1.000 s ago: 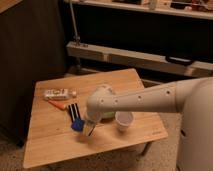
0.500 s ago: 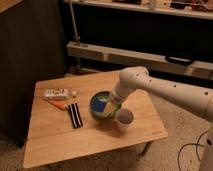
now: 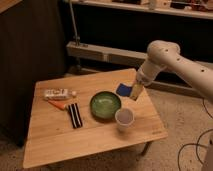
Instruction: Place the white sponge in the ceramic cup
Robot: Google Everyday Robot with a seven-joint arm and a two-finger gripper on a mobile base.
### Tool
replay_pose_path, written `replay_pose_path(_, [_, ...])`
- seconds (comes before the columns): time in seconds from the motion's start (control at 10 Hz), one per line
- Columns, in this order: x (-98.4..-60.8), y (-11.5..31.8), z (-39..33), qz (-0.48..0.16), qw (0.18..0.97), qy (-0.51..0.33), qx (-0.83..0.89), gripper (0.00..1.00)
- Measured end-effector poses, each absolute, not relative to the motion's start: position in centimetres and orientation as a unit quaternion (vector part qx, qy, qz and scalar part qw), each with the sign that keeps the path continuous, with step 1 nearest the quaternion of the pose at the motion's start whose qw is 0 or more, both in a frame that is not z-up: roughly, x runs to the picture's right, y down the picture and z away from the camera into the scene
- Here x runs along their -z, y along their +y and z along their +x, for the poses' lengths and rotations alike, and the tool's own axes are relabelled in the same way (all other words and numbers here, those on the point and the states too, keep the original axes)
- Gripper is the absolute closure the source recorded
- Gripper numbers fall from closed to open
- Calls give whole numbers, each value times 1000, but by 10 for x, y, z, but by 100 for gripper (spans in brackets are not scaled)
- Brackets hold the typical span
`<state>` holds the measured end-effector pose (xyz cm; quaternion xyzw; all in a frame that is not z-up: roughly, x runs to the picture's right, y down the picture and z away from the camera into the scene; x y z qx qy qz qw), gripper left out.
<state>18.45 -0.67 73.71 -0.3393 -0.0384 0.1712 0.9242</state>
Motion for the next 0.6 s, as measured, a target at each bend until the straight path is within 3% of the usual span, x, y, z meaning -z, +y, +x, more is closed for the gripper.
replay_pose_path(0.4, [-720, 19, 192, -357, 929, 23, -99, 100])
replay_pose_path(0.6, [-690, 52, 185, -362, 928, 47, -74, 100])
